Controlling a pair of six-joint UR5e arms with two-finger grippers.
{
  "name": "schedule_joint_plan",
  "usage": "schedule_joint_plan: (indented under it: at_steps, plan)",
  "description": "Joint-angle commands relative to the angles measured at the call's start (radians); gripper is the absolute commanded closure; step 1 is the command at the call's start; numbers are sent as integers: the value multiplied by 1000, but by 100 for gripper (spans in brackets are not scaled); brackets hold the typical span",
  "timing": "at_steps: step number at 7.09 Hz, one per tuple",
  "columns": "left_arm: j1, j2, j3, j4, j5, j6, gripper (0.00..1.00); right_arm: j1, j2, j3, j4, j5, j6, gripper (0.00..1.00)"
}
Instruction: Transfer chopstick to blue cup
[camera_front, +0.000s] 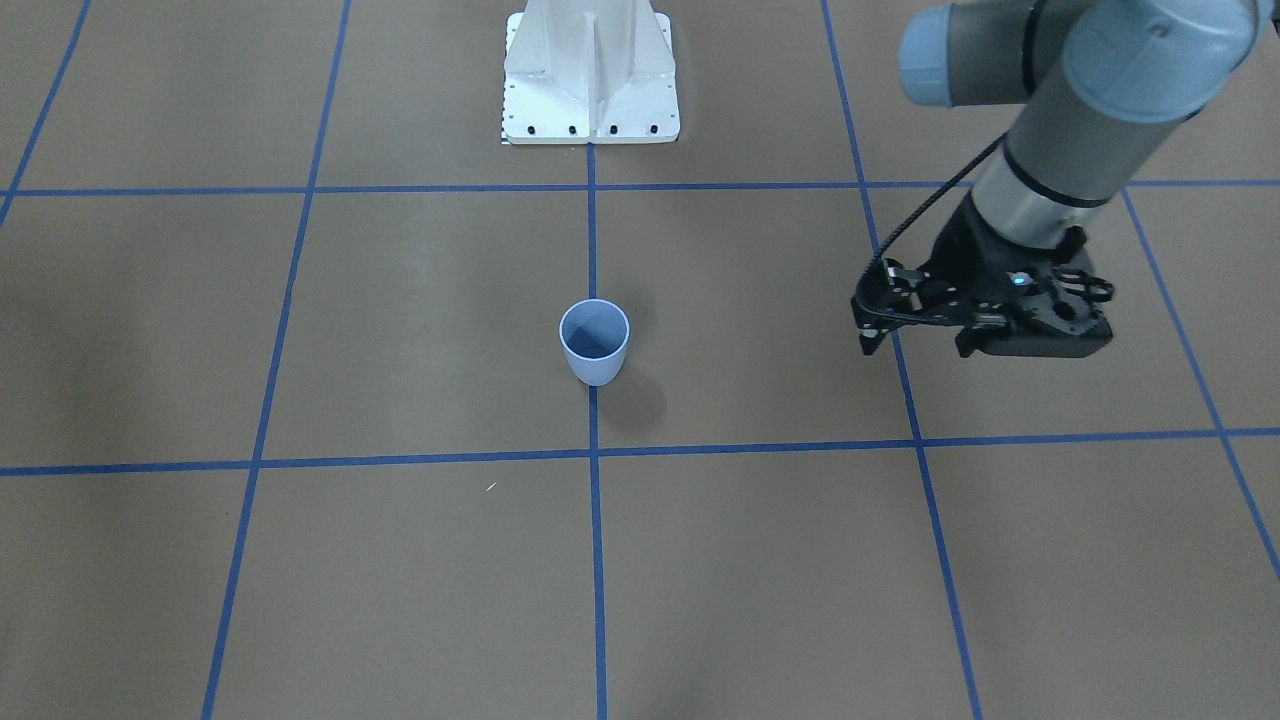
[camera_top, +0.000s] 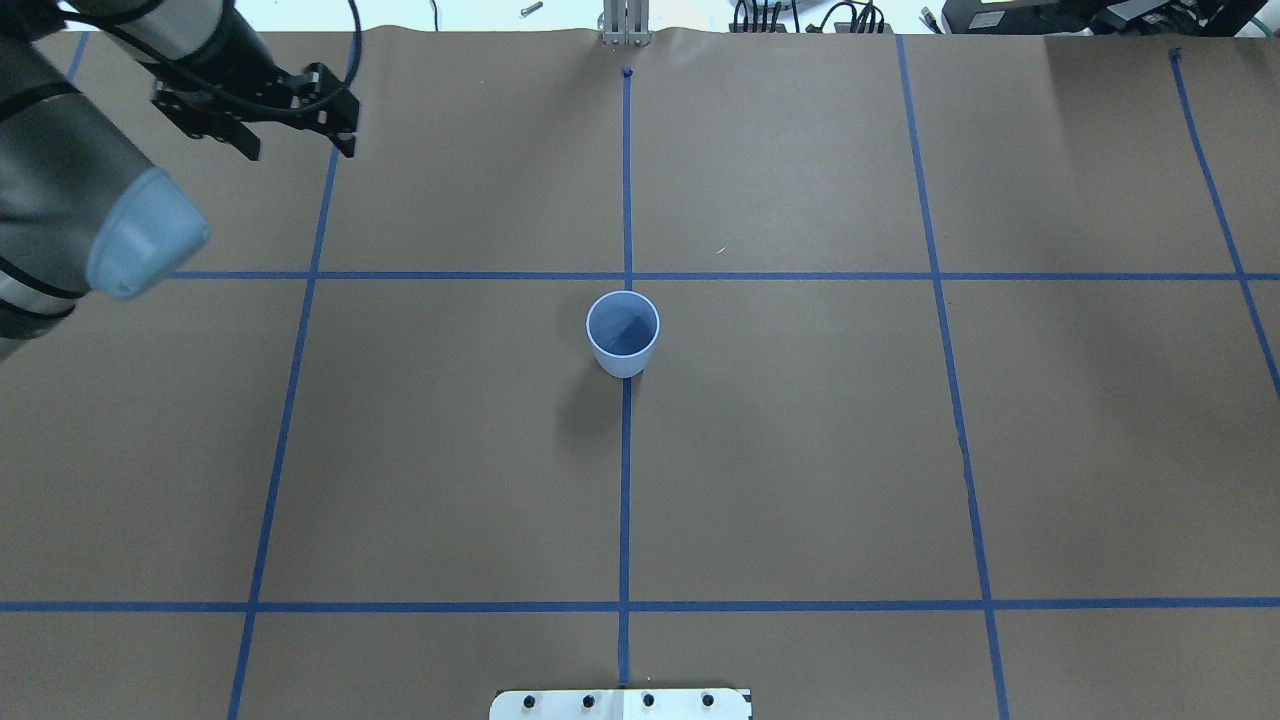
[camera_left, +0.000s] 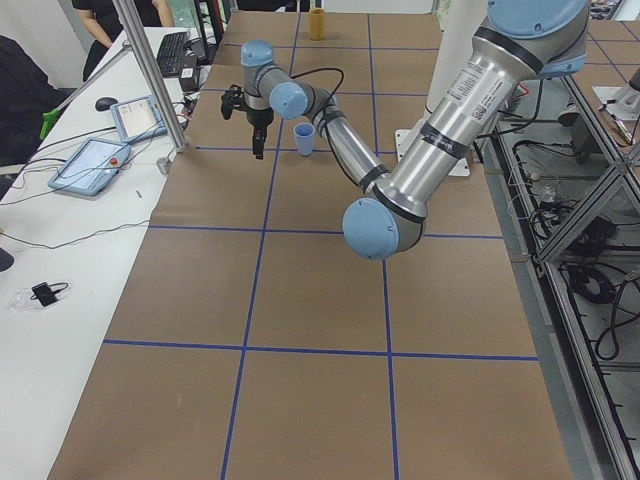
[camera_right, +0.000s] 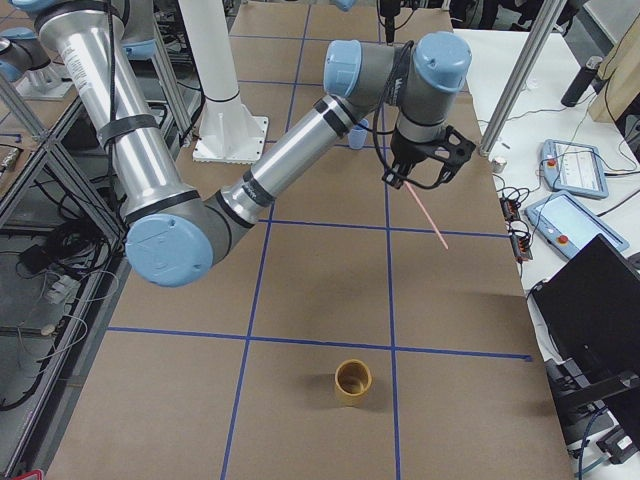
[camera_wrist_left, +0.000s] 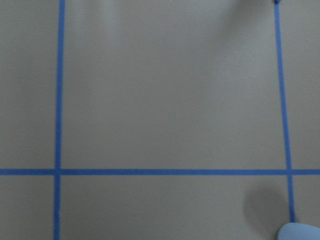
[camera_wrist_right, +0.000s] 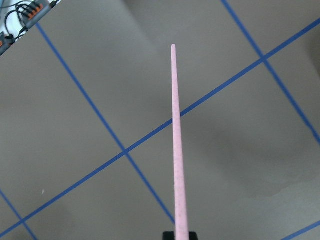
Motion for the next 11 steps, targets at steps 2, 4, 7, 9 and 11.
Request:
schedule_joint_plan:
  at_steps: [2, 4, 7, 9, 11]
  plan:
    - [-208, 105, 122, 5, -18, 375, 2, -225, 180, 35, 87, 122, 353, 100]
    - [-304, 216, 143, -28, -34, 692, 2, -388, 218, 32, 355, 111, 690, 100]
    - [-329, 235, 199, -35, -35, 729, 2, -644, 299, 31, 582, 0, 1065, 100]
    - [-329, 241, 229, -64, -35, 729, 2, -782, 347, 11, 661, -101, 1083, 100]
    - [-329, 241, 278, -120, -34, 729, 2, -850, 350, -53, 784, -136, 1083, 100]
